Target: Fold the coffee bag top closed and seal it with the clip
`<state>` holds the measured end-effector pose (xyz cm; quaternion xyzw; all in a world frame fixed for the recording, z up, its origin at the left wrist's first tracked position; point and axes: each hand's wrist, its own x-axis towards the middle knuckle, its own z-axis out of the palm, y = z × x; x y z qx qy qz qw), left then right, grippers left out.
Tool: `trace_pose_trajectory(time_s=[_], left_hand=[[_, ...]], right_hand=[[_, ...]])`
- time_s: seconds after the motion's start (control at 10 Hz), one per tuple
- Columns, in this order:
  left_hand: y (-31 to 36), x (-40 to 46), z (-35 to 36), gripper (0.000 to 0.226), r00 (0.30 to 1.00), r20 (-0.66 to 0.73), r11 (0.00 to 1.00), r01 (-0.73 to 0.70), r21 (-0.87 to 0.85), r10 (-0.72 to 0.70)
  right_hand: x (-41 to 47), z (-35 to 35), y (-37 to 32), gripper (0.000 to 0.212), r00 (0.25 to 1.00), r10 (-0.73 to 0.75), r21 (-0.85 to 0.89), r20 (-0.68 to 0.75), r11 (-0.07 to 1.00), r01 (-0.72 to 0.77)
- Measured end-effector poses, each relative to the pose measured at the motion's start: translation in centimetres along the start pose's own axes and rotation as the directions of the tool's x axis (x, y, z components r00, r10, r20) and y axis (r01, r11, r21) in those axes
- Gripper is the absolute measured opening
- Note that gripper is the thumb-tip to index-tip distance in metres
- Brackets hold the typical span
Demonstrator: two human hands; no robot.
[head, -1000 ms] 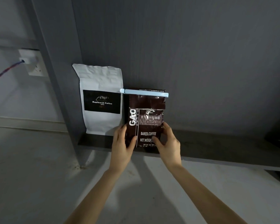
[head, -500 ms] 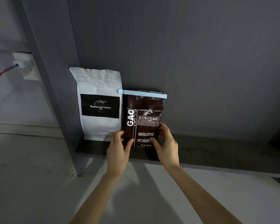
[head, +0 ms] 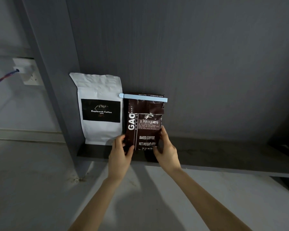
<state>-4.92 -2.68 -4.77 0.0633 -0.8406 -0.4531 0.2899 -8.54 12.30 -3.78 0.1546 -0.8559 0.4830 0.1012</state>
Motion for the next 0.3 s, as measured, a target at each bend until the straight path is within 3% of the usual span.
trace_pose_trajectory(time_s=[0.1, 0.3], left_hand=[[0.2, 0.3, -0.6, 0.045, 1.000, -0.013, 1.000, 0.002, 0.000, -0.002], [2.3, -0.6, -1.2, 0.061, 0.999, -0.017, 0.998, -0.040, 0.045, 0.041]], right_hand=[[0.1, -0.8, -0.5, 0.075, 0.998, 0.006, -0.004, 0.065, 1.000, -0.006], [-1.1, -2.9, -1.2, 0.063, 0.999, 0.019, -0.124, 0.048, 0.992, -0.013]])
